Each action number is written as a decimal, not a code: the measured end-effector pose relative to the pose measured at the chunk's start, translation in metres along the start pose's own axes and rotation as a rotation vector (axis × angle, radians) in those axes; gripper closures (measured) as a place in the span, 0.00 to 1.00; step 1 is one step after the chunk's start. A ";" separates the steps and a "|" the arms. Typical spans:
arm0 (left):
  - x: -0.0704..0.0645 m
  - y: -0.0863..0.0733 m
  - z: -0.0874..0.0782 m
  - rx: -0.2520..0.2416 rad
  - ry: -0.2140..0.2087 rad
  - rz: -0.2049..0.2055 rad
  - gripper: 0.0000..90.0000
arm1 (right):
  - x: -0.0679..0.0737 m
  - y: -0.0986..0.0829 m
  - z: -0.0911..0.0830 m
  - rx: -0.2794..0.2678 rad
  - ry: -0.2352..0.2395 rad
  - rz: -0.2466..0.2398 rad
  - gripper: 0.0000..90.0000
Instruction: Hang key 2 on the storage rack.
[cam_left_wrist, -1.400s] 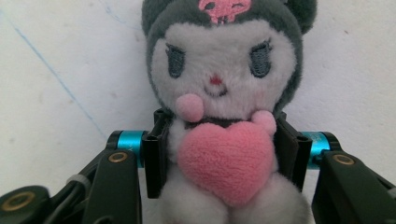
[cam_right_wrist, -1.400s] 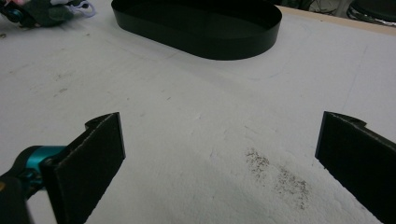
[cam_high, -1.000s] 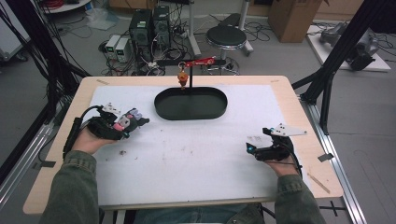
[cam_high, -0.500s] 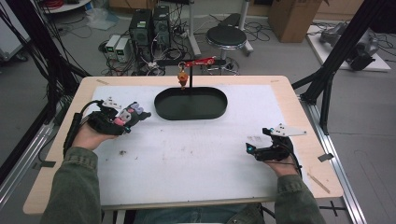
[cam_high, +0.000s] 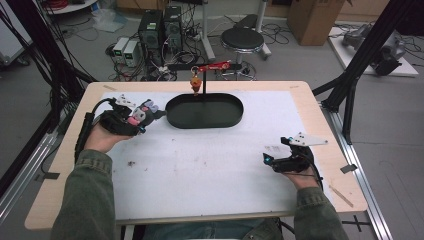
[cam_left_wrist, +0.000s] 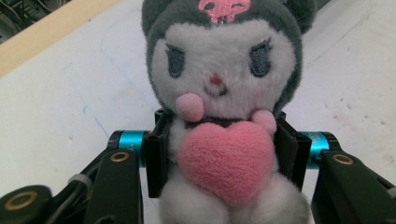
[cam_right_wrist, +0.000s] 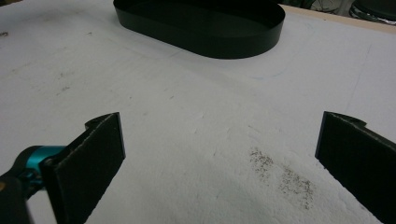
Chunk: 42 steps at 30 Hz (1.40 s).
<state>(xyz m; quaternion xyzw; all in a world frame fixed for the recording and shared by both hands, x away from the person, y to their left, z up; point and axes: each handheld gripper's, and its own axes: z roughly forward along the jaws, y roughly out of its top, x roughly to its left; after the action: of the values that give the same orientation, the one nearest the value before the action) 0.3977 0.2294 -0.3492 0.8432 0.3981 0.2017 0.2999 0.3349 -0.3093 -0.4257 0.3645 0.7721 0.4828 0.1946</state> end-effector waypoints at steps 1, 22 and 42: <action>0.000 0.003 -0.001 -0.007 0.002 -0.003 0.55 | 0.000 0.000 0.000 0.000 0.000 0.000 0.00; 0.005 0.079 -0.013 -0.039 0.040 0.062 0.55 | -0.002 0.000 -0.001 -0.012 -0.007 -0.005 0.00; 0.012 0.112 -0.010 -0.049 0.092 0.045 0.55 | -0.002 0.000 -0.001 -0.008 -0.013 -0.011 0.00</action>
<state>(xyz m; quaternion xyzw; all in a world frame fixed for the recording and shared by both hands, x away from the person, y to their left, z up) 0.4603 0.1860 -0.2663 0.8341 0.3875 0.2567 0.2971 0.3362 -0.3114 -0.4251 0.3627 0.7709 0.4823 0.2038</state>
